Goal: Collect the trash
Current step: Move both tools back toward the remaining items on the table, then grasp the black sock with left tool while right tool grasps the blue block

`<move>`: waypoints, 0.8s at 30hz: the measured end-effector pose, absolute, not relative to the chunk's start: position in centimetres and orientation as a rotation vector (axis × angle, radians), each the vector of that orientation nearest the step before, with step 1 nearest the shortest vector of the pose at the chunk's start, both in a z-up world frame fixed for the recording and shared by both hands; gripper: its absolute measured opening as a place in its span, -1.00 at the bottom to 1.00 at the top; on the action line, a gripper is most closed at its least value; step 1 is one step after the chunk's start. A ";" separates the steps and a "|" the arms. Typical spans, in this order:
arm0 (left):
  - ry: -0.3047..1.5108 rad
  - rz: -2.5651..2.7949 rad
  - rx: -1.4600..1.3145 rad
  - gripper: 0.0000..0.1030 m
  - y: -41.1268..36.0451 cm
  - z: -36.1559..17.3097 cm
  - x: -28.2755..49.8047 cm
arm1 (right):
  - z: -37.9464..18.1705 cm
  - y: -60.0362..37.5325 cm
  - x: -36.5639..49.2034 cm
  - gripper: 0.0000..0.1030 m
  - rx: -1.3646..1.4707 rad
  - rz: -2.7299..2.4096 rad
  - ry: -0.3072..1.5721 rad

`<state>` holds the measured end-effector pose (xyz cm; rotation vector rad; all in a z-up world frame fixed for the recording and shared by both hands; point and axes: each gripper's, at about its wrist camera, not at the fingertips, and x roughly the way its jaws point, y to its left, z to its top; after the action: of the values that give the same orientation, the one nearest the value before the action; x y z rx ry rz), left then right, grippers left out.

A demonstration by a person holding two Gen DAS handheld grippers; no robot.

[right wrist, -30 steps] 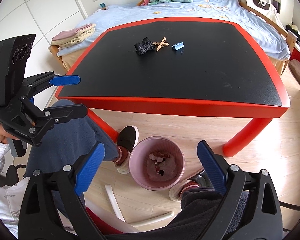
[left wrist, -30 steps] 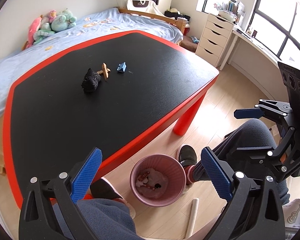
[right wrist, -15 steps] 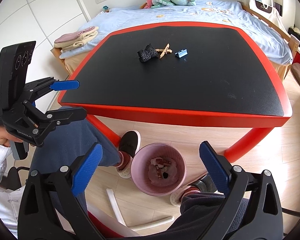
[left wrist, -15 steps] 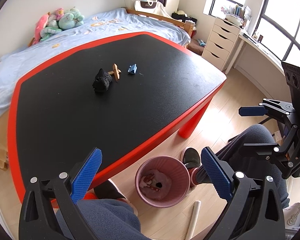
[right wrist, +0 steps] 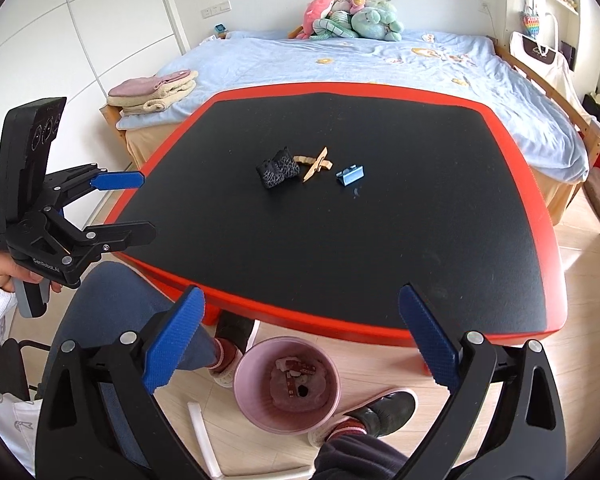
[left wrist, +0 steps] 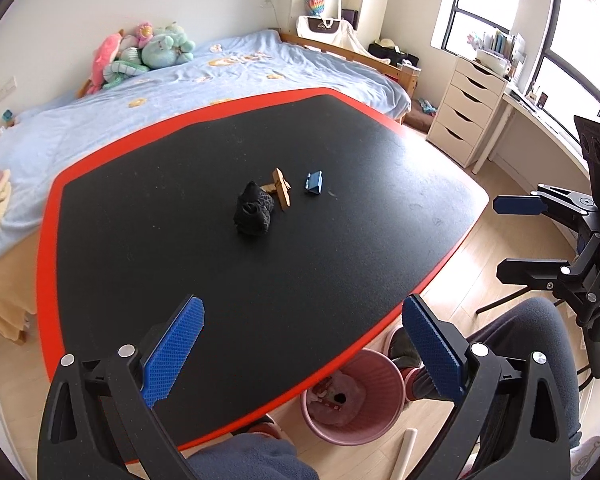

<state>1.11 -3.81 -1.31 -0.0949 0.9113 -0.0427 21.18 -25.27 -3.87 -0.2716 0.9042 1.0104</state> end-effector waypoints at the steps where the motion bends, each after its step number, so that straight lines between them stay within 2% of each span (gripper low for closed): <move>1: 0.910 -0.040 -0.092 0.85 -3.6 -1.3 1.5 | -3.7 -24.9 21.7 0.87 -0.282 1.017 0.895; 11: 0.929 -0.033 -0.099 0.85 -1.3 -2.3 6.4 | -4.2 -20.5 27.4 0.87 -0.360 1.067 0.867; 24: 1.022 -0.071 -0.087 0.85 0.7 -6.5 12.6 | -8.9 -14.4 33.7 0.87 -0.509 1.159 0.881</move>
<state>12.59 0.67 -6.51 -0.0873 1.0216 -0.0707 33.71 -14.36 -8.91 -0.5085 0.8810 1.1594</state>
